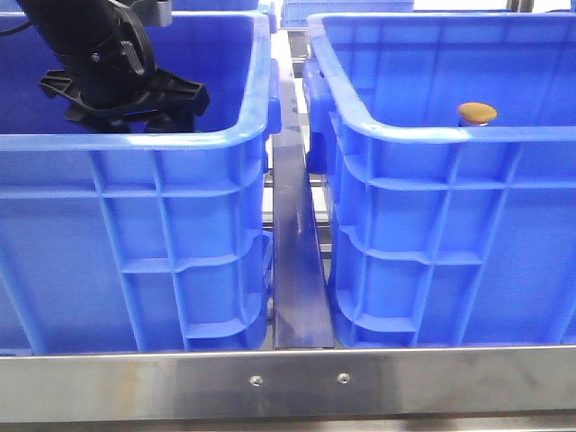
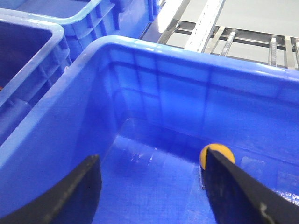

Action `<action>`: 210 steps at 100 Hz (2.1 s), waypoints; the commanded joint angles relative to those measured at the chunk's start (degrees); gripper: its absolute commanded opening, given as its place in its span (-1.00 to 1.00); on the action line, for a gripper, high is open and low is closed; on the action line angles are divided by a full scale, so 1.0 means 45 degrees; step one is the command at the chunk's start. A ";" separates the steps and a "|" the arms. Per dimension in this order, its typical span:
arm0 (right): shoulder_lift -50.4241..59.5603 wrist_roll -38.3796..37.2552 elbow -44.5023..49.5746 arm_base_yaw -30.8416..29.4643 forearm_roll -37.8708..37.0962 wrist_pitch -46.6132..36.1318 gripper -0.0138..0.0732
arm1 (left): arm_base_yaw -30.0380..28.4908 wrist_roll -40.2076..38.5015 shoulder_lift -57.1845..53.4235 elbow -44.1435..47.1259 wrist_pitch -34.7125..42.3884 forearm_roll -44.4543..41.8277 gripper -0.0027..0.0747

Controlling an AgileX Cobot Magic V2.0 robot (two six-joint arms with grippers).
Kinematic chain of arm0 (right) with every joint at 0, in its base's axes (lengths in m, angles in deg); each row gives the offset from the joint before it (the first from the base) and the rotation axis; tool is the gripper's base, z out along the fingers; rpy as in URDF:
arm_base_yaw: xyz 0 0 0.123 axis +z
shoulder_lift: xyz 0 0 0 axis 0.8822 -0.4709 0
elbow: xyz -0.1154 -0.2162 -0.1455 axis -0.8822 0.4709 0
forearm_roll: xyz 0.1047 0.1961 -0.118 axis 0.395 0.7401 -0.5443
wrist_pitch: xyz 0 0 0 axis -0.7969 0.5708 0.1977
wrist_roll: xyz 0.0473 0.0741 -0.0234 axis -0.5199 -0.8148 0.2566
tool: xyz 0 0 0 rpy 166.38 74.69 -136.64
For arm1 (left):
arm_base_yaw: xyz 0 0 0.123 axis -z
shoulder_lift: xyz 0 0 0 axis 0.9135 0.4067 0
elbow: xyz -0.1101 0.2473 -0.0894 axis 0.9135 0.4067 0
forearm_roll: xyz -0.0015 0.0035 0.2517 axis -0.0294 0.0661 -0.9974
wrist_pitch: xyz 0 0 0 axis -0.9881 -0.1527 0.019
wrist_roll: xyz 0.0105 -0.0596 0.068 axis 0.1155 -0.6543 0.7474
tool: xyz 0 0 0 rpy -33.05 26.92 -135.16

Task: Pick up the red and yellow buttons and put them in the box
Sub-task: 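Reach the left gripper down and grasp a red-capped button, then lift the red button with the left gripper toward the crates' divider, then hand the red button from the left gripper to the right gripper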

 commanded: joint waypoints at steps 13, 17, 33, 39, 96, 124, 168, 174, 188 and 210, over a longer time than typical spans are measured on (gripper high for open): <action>0.0346 0.0129 -0.0317 -0.0105 0.0194 -0.0082 0.47 | -0.0031 -0.0131 -0.0618 -0.0420 0.0542 -0.0037 -0.68; 0.0346 0.0129 -0.0317 -0.0105 0.0194 -0.0082 0.47 | -0.0031 -0.0131 -0.0646 -0.0420 0.0493 -0.0037 -0.68; 0.0346 0.0129 -0.0317 -0.0105 0.0194 -0.0082 0.47 | 0.0062 -0.0131 -0.1193 -0.0420 0.0492 0.0356 -0.68; 0.0346 0.0129 -0.0317 -0.0105 0.0194 -0.0134 0.47 | 0.0151 -0.0131 -0.1523 -0.0420 0.0353 0.0689 -0.68; 0.0346 0.0107 -0.0347 -0.0105 0.3053 0.1880 0.47 | 0.2554 0.2013 -0.5935 0.0983 0.0291 0.0816 -0.68; 0.0207 -0.1491 -0.0347 -0.0105 0.5582 0.6220 0.47 | 0.4830 0.3379 -0.5982 0.0983 -0.0026 0.0836 -0.68; -0.0792 -0.2707 -0.0347 -0.0060 0.5960 0.8776 0.47 | 0.5898 0.3669 -0.5982 0.0983 -0.0022 0.0755 -0.68; -0.0910 -0.2707 -0.0347 -0.0023 0.5979 0.8828 0.47 | 0.5898 0.3669 -0.5982 0.0983 -0.0022 0.0755 -0.68; -0.1277 -0.2707 -0.0347 0.0460 0.6003 0.8791 0.47 | 0.5898 0.3669 -0.5982 0.0983 -0.0022 0.0755 -0.68; -0.1616 -0.2693 -0.0347 0.0954 0.6381 0.8324 0.47 | 0.5898 0.3669 -0.5982 0.0983 -0.0022 0.0809 -0.68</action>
